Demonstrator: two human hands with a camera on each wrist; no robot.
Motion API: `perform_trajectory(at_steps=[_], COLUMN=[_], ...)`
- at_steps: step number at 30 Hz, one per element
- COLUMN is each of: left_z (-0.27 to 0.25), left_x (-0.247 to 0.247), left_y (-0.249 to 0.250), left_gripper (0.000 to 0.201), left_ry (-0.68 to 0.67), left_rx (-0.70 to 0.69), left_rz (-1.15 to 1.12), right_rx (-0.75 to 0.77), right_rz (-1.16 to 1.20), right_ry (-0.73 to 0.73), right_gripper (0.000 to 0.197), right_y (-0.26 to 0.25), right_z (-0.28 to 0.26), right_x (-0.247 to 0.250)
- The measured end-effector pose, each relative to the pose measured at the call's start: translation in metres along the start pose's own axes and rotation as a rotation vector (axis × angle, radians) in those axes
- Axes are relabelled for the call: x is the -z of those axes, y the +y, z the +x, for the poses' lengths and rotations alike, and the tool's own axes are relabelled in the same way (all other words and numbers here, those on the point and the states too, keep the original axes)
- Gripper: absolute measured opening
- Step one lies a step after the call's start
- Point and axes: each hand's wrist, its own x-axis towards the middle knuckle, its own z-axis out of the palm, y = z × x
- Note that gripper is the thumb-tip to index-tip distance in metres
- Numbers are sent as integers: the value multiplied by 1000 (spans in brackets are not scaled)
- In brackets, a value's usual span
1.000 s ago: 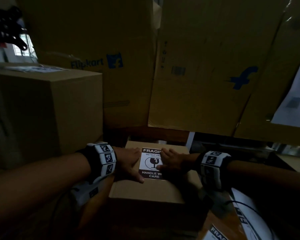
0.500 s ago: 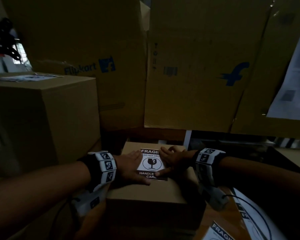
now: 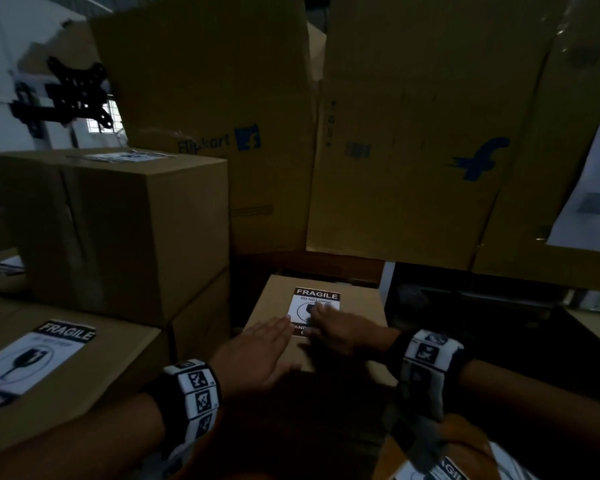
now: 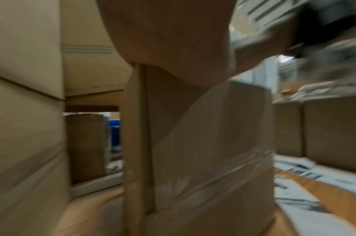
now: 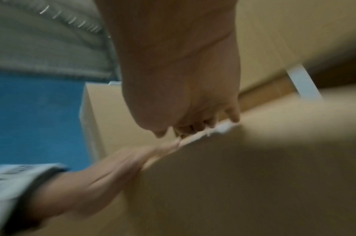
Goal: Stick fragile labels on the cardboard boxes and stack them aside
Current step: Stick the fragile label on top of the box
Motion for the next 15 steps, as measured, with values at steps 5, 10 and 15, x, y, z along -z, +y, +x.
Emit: perform_trajectory(at_steps=[5,10,15], left_z=[1,-3,-8], left_x=[-8,-1,4], left_y=[1,9,10], left_gripper=[124,125,100], left_ry=[81,51,42], left_rx=[19,66,40], left_rz=[27,18,18], right_rx=[-7,-111,-90], right_rz=[-41,70,116], right_ry=[63,143,178], right_gripper=[82,64,57], right_y=[-1,6,-13], right_z=[-34,-37,-33], right_x=[-42,-38,-45])
